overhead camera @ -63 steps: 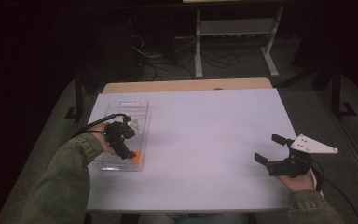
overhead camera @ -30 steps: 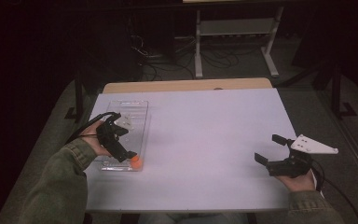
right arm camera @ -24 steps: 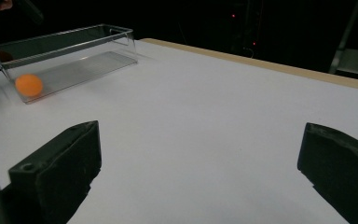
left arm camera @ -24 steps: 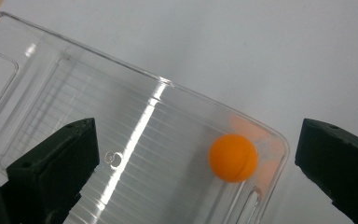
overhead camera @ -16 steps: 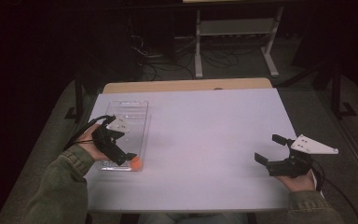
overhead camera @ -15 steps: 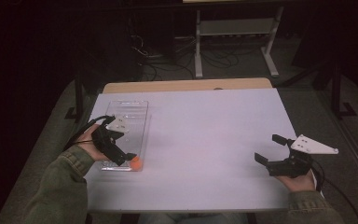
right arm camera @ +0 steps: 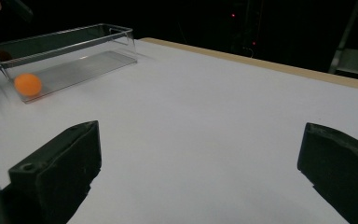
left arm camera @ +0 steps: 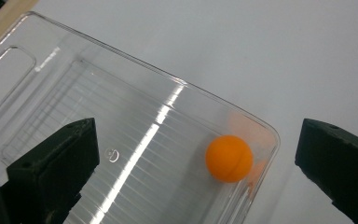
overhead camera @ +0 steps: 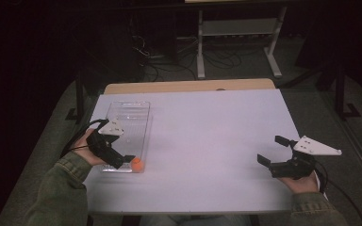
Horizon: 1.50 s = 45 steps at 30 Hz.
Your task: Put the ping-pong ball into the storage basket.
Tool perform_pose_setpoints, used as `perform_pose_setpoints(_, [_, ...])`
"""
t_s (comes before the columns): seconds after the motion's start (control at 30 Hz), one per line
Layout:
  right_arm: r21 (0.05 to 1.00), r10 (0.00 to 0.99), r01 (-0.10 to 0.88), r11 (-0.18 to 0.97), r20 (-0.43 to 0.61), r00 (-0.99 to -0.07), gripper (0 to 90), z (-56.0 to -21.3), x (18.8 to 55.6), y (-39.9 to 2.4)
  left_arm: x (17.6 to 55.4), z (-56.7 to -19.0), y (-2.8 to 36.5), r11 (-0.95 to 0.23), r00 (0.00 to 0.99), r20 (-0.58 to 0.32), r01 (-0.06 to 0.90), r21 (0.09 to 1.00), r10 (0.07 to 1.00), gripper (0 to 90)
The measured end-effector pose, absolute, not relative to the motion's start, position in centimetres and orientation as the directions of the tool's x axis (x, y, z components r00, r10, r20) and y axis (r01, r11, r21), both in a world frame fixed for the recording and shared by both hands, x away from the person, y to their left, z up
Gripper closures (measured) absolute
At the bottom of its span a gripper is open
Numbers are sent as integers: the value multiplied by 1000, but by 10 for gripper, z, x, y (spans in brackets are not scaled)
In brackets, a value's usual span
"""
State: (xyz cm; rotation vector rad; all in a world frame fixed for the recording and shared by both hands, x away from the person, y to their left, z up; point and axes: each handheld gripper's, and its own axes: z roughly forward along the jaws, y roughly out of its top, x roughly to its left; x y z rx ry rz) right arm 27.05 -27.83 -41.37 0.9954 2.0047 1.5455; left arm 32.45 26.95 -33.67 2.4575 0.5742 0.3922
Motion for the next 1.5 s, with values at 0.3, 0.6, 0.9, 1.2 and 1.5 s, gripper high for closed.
perform_pose_setpoints(0.3, [950, 748, 285, 128, 96, -656, 0, -414, 270, -278, 316, -336, 272, -715, 858, 146, 304, 629, 493, 0])
perform_pose_setpoints(0.6, [950, 748, 285, 126, 98, -656, 0, -414, 270, -278, 308, -333, 279, -669, 843, 141, 299, 681, 520, 0])
perform_pose_setpoints(0.9, [950, 749, 285, 128, 96, -656, 0, -414, 270, -278, 303, -336, 285, -616, 826, 131, 293, 731, 549, 0])
perform_pose_setpoints(1.2, [950, 750, 285, 128, 95, -655, 0, -414, 270, -278, 299, -337, 296, -560, 804, 112, 299, 772, 584, 0])
perform_pose_setpoints(1.5, [950, 750, 285, 129, 95, -655, 0, -414, 270, -278, 295, -343, 305, -522, 781, 104, 306, 796, 616, 0])
